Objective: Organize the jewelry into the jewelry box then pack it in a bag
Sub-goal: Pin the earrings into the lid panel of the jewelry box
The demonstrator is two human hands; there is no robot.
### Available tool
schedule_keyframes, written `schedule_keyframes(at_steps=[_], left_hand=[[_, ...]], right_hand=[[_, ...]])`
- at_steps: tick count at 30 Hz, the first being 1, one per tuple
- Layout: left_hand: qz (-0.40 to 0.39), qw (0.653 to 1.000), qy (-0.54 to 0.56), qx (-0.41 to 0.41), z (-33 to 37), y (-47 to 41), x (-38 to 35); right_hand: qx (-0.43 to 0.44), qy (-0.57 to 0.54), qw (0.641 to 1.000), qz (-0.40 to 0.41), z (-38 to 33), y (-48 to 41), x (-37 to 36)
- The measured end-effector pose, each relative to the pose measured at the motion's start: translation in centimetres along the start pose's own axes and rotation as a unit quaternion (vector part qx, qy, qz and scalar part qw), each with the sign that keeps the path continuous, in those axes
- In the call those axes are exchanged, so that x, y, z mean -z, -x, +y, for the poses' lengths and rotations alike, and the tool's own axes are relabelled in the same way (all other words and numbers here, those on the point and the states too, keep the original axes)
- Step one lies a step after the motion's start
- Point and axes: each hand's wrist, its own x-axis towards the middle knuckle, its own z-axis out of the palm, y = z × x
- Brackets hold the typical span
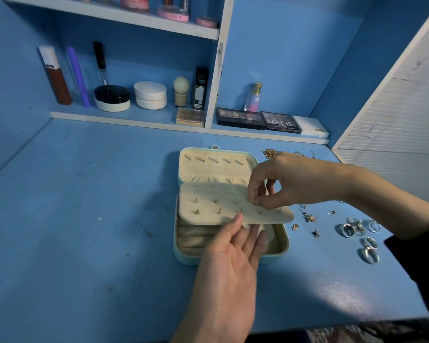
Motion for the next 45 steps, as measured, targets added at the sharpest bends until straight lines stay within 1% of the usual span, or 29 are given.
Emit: schedule_keyframes(at_steps=[10, 18, 22, 25, 28, 34, 38, 45], left_hand=[[-0.004, 1.000, -0.004, 0.001, -0.1, 0.0, 0.2], [-0.007, 1.000, -0.009, 0.003, 0.1, 0.1, 0.0], [-0.004, 1.000, -0.009, 0.007, 0.2, 0.1, -0.1], [-0.011, 1.000, -0.009, 0.012, 0.3, 0.1, 0.0], [-0.014, 1.000, -0.010, 0.020, 0.4, 0.2, -0.1], [-0.019, 0.999, -0.014, 0.025, 0.8, 0.1, -0.6], [-0.022, 0.999, -0.011, 0.025, 1.5, 0.0, -0.8], [-0.024, 0.999, -0.004, 0.047, 3.1, 0.5, -0.9]], right_hand=[[-0.033, -0.003, 0.999, -0.017, 0.1, -0.4, -0.1], [-0.016, -0.099, 0.995, 0.020, 1.1, 1.1, -0.2], [-0.005, -0.162, 0.987, 0.003, 1.6, 2.7, 0.1], [0.000, -0.152, 0.988, -0.009, 1.8, 3.8, -0.1], [0.005, -0.125, 0.992, 0.015, 1.8, 4.1, -0.4], [0.013, -0.132, 0.990, 0.057, 1.8, 4.1, 0.0], [0.009, -0.122, 0.990, 0.068, 2.2, 4.0, 0.5], [0.053, -0.143, 0.980, 0.127, 2.3, 3.5, 1.5]])
